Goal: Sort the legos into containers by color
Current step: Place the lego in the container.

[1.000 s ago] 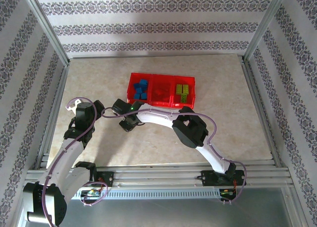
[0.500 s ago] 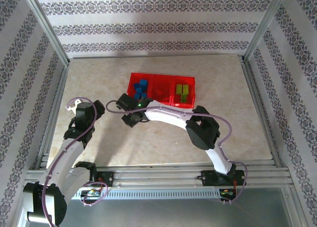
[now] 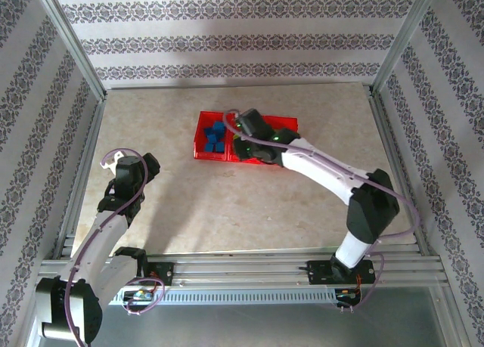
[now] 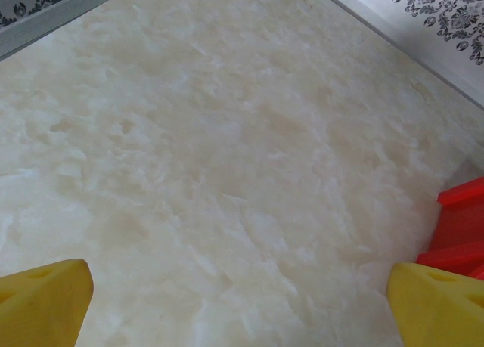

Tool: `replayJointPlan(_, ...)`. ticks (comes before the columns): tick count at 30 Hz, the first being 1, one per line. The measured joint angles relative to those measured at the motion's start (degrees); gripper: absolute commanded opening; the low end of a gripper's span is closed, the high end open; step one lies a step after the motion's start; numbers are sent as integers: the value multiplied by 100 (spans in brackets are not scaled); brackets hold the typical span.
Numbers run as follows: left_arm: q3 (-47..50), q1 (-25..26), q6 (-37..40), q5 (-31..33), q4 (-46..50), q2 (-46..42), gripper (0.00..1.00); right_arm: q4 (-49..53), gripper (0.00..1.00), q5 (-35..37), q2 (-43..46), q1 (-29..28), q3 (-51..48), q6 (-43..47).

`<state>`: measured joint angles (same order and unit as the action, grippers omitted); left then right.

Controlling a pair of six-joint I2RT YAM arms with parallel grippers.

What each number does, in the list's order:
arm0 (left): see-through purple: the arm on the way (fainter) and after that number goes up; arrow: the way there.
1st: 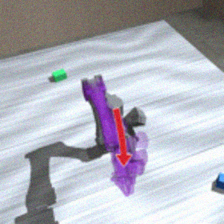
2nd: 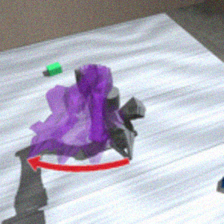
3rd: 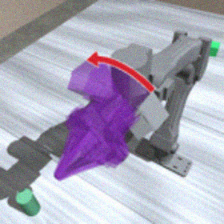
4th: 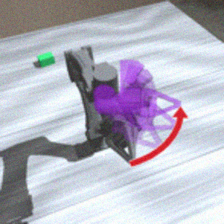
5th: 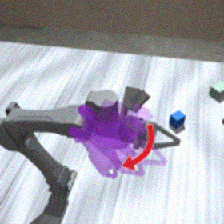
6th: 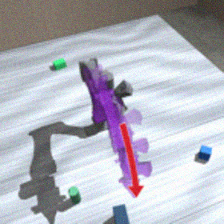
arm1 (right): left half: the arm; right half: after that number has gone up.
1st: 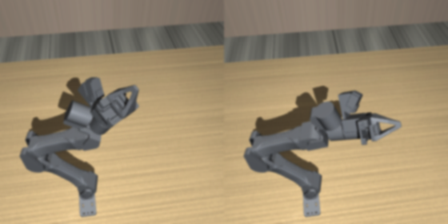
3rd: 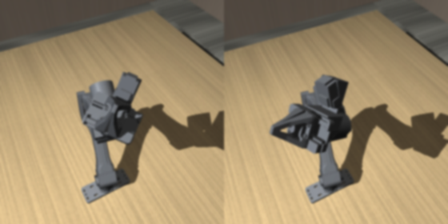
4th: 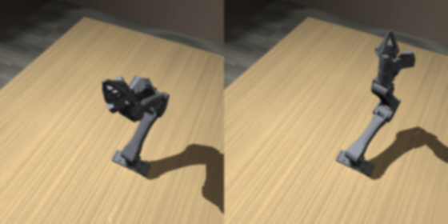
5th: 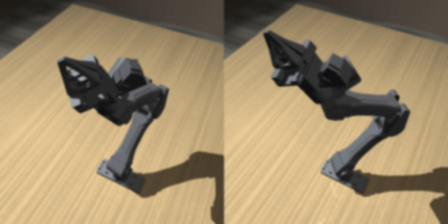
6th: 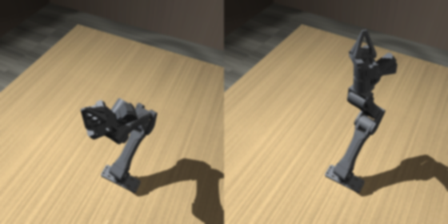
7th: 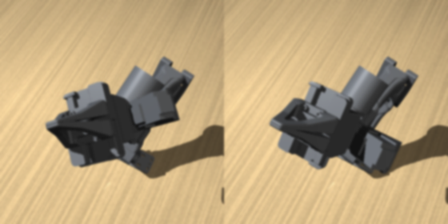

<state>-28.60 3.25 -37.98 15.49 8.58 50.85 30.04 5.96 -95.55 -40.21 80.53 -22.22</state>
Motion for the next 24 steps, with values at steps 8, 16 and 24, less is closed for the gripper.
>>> replayJointPlan(8,0,0,-2,-20,-2,11,100,-85,21,0,560,1078,-769,-382)
replayJointPlan(16,0,0,-2,-79,-31,98,100,-125,21,-55,455,1698,-892,-509)
replayJointPlan(24,0,0,-2,-151,-37,96,100,-116,21,-111,-240,1836,-695,-498)
